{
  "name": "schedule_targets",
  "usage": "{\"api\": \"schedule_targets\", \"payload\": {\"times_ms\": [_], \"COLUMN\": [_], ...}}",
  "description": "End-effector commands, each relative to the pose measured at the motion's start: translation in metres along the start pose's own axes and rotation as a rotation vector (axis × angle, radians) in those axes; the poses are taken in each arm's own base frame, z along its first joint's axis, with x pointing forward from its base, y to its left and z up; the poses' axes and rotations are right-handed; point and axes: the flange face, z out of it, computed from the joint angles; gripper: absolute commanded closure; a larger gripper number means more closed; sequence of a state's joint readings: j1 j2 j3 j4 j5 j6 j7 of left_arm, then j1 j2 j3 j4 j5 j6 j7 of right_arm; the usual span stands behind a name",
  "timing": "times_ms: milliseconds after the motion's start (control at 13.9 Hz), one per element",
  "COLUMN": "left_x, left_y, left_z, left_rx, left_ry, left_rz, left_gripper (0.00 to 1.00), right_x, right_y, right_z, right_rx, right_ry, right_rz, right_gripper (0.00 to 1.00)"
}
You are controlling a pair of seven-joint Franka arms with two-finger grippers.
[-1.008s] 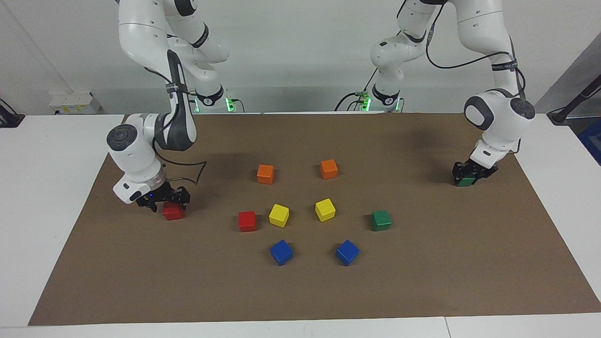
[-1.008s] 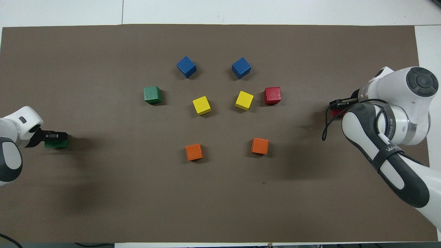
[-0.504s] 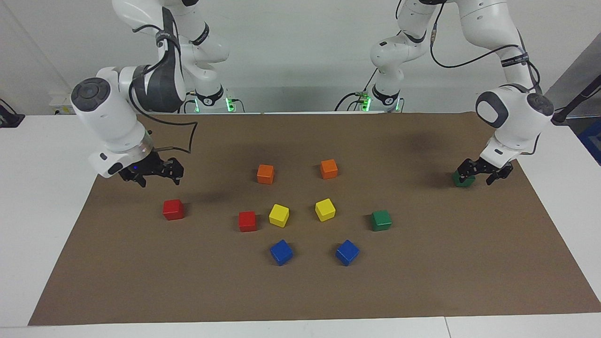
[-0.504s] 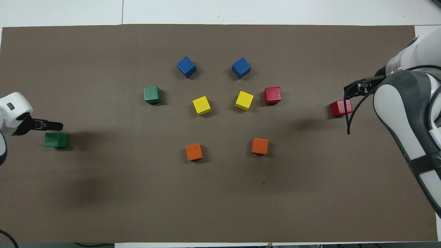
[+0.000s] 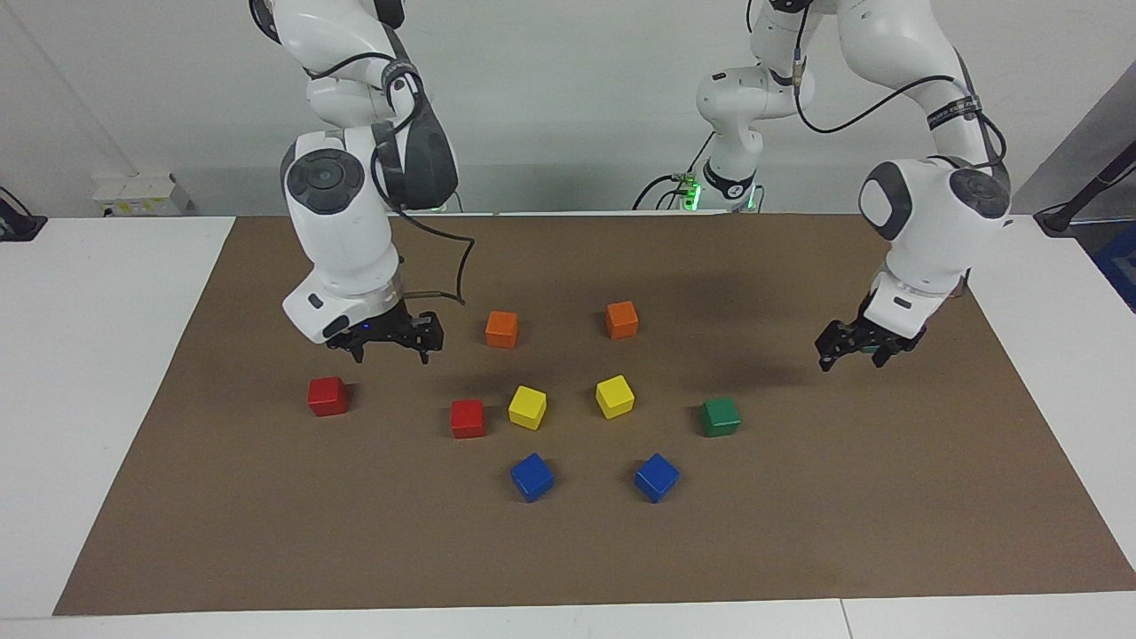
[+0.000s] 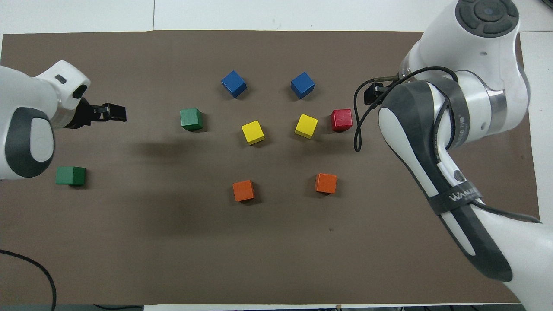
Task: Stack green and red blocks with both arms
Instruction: 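Reach the left gripper to the other green cube while the right reaches red, then grasp the green cube with the left gripper while the right grasps red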
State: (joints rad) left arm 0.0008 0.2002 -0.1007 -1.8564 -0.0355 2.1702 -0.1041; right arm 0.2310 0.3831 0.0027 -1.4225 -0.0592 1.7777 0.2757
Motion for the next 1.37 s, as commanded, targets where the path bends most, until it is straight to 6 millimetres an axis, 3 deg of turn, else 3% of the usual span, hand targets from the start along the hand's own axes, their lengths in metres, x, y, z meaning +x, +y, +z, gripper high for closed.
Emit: {"api": "schedule_targets", "payload": {"times_ms": [0, 216, 360, 504, 648, 936, 1296], "left_x": [0.02, 0.013, 0.01, 0.011, 0.007, 0.012, 0.004], "left_y": [0.055, 0.114, 0.13, 0.135, 0.15, 0.143, 0.153], "left_z": [0.003, 0.037, 0.056, 0.069, 0.09, 0.101, 0.122], "left_rx": [-0.016, -0.003, 0.034, 0.042, 0.045, 0.087, 0.074], "left_ry": [-0.021, -0.053, -0.047, -0.024, -0.033, -0.017, -0.007], "left_rz": [-0.022, 0.005, 0.02, 0.009, 0.026, 0.069, 0.085], "left_gripper": [0.0, 0.0, 0.0, 0.0, 0.0, 0.0, 0.0], "right_x": [0.02, 0.027, 0.031, 0.03, 0.026, 0.008, -0.002], "right_y": [-0.024, -0.039, -0.043, -0.048, -0.047, -0.061, -0.06], "right_z": [0.013, 0.029, 0.036, 0.048, 0.072, 0.107, 0.12], "right_rx": [0.015, 0.047, 0.076, 0.085, 0.083, 0.089, 0.085], "right_ry": [0.027, 0.051, 0.076, 0.076, 0.072, 0.079, 0.069], "right_rz": [0.018, 0.038, 0.042, 0.038, 0.034, 0.012, 0.008], "right_gripper": [0.02, 0.02, 0.02, 0.02, 0.02, 0.01, 0.01]}}
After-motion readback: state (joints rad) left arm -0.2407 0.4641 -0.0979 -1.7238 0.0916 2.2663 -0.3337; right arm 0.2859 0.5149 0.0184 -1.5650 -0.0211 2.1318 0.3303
